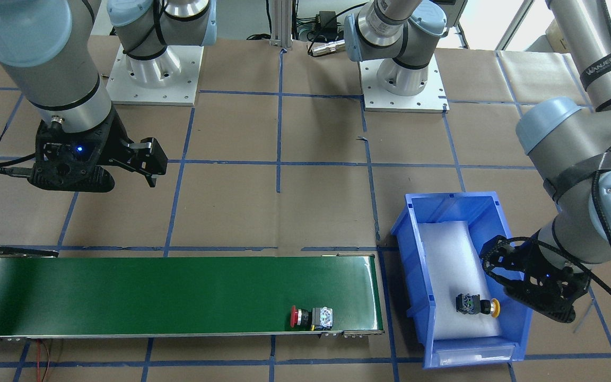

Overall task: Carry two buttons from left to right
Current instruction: 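Move the left gripper back into the bin above the yellow button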

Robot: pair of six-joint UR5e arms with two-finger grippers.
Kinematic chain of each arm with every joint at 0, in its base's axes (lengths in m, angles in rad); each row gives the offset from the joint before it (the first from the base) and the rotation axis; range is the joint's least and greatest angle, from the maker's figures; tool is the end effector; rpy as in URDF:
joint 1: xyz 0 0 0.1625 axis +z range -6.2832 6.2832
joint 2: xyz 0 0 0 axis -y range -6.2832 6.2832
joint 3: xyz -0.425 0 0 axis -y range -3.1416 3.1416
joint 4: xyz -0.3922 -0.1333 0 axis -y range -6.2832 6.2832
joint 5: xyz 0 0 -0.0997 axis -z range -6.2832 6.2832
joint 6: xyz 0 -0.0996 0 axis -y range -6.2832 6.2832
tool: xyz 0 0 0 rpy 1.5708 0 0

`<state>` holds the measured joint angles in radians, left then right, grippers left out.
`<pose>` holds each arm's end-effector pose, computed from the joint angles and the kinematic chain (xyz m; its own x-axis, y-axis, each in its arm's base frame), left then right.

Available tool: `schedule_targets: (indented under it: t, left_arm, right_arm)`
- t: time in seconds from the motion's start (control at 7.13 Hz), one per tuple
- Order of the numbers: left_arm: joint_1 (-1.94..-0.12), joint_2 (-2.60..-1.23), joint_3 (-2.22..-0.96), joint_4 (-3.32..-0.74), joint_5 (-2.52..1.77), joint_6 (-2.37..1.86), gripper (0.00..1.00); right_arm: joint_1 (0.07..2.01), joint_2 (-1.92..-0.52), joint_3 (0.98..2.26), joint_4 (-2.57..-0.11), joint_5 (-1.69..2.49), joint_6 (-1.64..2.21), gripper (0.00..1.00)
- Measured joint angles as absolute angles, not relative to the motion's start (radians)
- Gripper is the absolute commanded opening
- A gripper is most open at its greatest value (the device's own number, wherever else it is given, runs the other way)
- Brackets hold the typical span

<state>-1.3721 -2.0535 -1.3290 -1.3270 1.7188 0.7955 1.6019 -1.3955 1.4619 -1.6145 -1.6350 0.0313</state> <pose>0.0176 -0.6882 0.3471 -0.8196 0.5632 -0.1053 0.5543 0.8259 0.1033 0.1444 -0.5587 0.4533 -0.9979 -0.0012 0.0648 0.0001 0.9998 0.0207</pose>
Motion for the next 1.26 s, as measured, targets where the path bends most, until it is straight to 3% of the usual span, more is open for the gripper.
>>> schedule_targets:
  t: [0.84,1.26]
  left_arm:
    - [-1.391,-2.050,-1.322,-1.359,1.748,0.762,1.00]
    - [-1.391,-2.079,-1.354,-1.348,1.729,0.976,1.00]
  right_arm:
    - [1.555,-1.394,1.455,-1.620,-1.620,0.016,1.00]
    - [1.554,-1.392,1.447,-1.620,-1.621,0.016,1.00]
